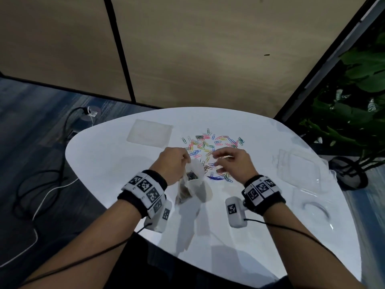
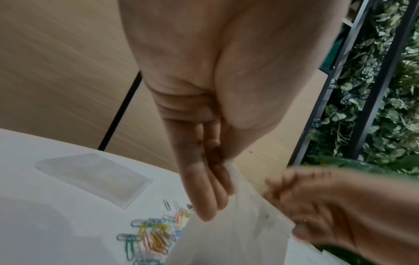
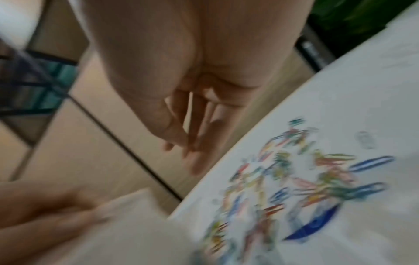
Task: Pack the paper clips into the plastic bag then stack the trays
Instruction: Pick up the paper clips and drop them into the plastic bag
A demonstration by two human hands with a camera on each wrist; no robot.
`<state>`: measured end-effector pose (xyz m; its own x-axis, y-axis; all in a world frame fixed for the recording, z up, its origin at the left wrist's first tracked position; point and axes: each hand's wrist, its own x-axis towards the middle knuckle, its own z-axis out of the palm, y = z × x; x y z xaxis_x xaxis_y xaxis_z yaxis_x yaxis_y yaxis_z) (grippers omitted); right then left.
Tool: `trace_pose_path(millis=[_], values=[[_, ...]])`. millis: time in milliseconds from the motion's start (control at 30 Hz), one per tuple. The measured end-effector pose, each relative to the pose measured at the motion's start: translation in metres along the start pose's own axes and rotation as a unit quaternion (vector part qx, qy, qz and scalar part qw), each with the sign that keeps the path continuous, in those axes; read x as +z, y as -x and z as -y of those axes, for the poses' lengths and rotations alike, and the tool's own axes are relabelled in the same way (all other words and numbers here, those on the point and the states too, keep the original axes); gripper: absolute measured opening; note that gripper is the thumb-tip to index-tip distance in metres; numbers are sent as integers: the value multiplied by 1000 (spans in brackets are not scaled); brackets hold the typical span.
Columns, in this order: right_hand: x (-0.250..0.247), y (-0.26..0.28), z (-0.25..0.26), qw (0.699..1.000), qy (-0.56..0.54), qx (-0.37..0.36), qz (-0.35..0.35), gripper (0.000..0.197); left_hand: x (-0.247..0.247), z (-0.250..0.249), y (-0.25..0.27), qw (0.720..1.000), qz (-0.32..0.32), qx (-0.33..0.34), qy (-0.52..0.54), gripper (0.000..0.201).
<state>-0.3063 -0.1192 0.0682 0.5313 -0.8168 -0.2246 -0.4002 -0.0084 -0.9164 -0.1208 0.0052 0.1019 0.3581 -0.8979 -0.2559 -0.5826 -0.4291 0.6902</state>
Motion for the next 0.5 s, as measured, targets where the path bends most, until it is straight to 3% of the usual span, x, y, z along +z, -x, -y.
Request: trace_pose_path(millis=[33,67,133,200,300,367,500], values=[[-11,-11,-18,995,86,23,-35,36,-5,0,-1,1000,-6,0,2,22],[-22,-19,-39,976,204,64,-38,58,-9,1,-2,1000,-12,2,-1,22],[-37,-29,-82,918,372,139,-1,103,-18,4,-3,1000,-25,11,-8,22],[-44,-33,-114,881,450,141,33,117,-28,9,-4,999,-36,12,-16,22],[-34,-33,-125,856,507,91,52,104,-46,19,-5,999,-43,5,-22,19],[-19,-32,-120,861,498,77,63,89,-55,24,-6,999,-44,-2,-24,19],[18,-32,-109,866,491,72,66,79,-60,34,-14,999,-33,-28,-14,17]])
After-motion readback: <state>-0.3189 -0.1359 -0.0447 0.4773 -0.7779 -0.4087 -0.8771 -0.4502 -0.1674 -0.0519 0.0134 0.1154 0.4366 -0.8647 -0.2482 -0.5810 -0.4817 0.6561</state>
